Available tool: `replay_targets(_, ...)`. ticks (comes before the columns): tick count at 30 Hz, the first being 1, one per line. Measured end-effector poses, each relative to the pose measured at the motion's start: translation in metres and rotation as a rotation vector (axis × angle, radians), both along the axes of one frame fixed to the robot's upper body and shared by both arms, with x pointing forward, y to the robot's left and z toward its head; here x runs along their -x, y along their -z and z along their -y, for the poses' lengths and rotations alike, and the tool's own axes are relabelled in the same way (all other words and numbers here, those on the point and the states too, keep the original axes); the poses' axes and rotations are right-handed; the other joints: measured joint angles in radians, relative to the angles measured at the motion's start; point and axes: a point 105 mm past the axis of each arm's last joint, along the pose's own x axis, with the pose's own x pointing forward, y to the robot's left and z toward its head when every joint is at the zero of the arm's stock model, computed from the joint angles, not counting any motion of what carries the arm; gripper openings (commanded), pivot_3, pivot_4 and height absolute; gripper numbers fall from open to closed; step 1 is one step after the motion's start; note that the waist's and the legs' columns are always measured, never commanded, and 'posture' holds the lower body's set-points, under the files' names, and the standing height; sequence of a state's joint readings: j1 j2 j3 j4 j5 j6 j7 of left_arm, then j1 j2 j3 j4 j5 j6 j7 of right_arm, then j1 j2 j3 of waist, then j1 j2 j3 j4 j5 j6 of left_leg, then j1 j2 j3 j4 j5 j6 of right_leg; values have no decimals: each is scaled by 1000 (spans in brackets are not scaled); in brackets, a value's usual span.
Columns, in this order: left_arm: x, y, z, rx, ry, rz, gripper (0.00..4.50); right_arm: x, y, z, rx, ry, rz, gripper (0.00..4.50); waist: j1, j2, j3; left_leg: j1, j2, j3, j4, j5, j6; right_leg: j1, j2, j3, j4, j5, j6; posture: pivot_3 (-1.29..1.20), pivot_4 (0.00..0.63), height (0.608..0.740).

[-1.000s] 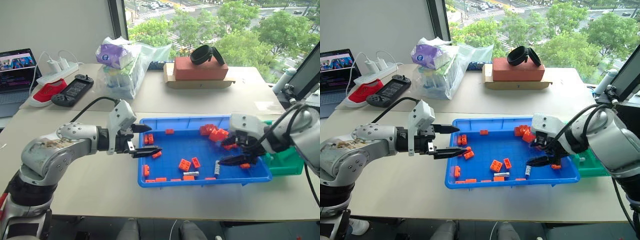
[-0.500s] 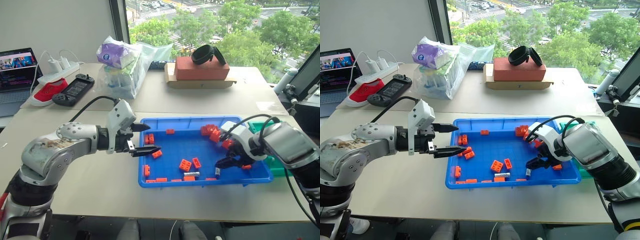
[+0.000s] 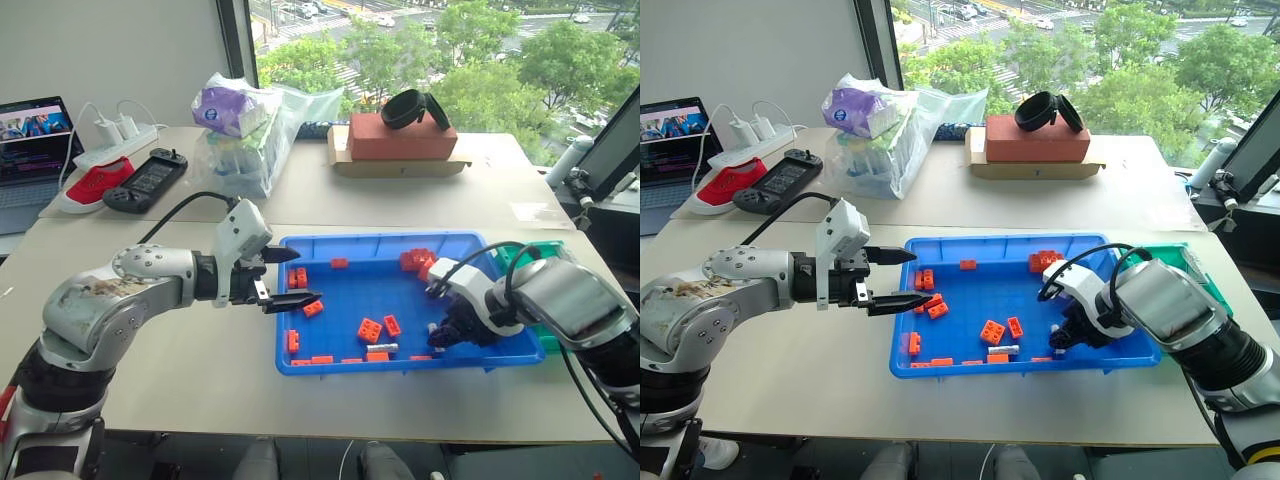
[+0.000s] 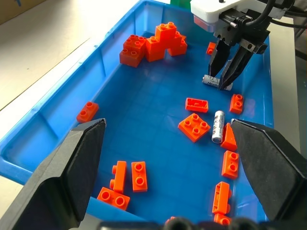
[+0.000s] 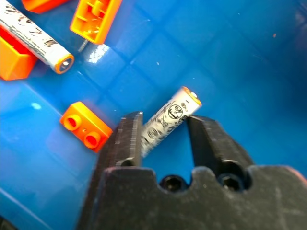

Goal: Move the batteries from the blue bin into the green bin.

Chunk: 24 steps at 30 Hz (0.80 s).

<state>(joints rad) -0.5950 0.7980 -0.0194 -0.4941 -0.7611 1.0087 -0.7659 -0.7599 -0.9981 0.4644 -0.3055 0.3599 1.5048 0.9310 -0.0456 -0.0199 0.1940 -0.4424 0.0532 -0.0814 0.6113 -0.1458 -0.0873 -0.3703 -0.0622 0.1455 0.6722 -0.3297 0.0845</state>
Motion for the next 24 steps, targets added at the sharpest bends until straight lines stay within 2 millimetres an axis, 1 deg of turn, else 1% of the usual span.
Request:
replay_targets(1, 0, 0, 0, 0, 0, 0, 4500, -1, 0, 0, 2, -6, 6, 274, 0, 0, 0, 0, 0, 0, 0, 0, 0, 0, 0, 0, 0, 0, 0, 0, 150, 740)
replay_targets(8, 0, 0, 0, 0, -1, 0, 4500, -5, 2, 0, 6, -61, 51, 274, -1, -2, -1, 0, 0, 0, 0, 0, 0, 0, 0, 0, 0, 0, 0, 0, 150, 740)
replay_targets(11, 0, 0, 0, 0, -1, 0, 4500, -8, -2, -2, -17, -97, 75, 274, -1, -2, -1, 0, 0, 0, 0, 0, 0, 0, 0, 0, 0, 0, 0, 0, 150, 740)
replay_targets(13, 0, 0, 1, 4, -1, 2, 4500, -12, -9, -2, -57, -113, 104, 274, 0, -2, -1, 0, 0, 0, 0, 0, 0, 0, 0, 0, 0, 0, 0, 0, 150, 740)
replay_targets(16, -3, -5, 4, 27, -3, 14, 4500, -22, -37, 7, -156, -79, 180, 274, 2, -2, -1, -1, 0, 0, 0, 0, 0, 0, 0, 0, -1, 0, 0, 0, 150, 740)
replay_targets(19, -3, -10, 5, 41, 1, 25, 4500, -33, -82, 24, -222, -30, 319, 274, 2, -2, -1, 0, 0, 0, 0, 0, 0, 0, 0, 0, -1, 0, 0, 0, 150, 740)
replay_targets(20, -4, -10, 5, 43, -1, 23, 4500, -39, -103, 37, -230, 11, 396, 274, 1, -2, -1, 0, 0, 0, -1, 0, 0, 0, 0, 0, -1, 0, 0, 0, 150, 740)
replay_targets(21, -4, -10, 5, 44, -1, 22, 4500, -41, -113, 43, -236, 34, 433, 274, 1, -2, -1, 0, 0, 0, -1, 0, 0, 0, 0, 0, -1, 0, 0, 0, 150, 740)
replay_targets(22, -4, -10, 5, 46, -2, 19, 4500, -46, -127, 57, -231, 73, 505, 274, 1, -2, -1, 0, 0, 0, -1, 0, 0, 0, 0, 0, -2, 0, 0, 0, 150, 740)
replay_targets(23, -5, -9, 5, 48, -3, 17, 4500, -48, -132, 64, -222, 95, 541, 274, 1, -2, -1, 0, 0, 0, -1, 0, 0, 0, 0, 0, -2, 0, 0, 0, 150, 740)
replay_targets(24, -5, -9, 5, 52, -2, 14, 4500, -51, -133, 72, -215, 122, 559, 274, 0, -2, -1, 0, 0, 0, -1, 0, 0, 0, 0, 0, -2, 0, 0, 0, 150, 740)
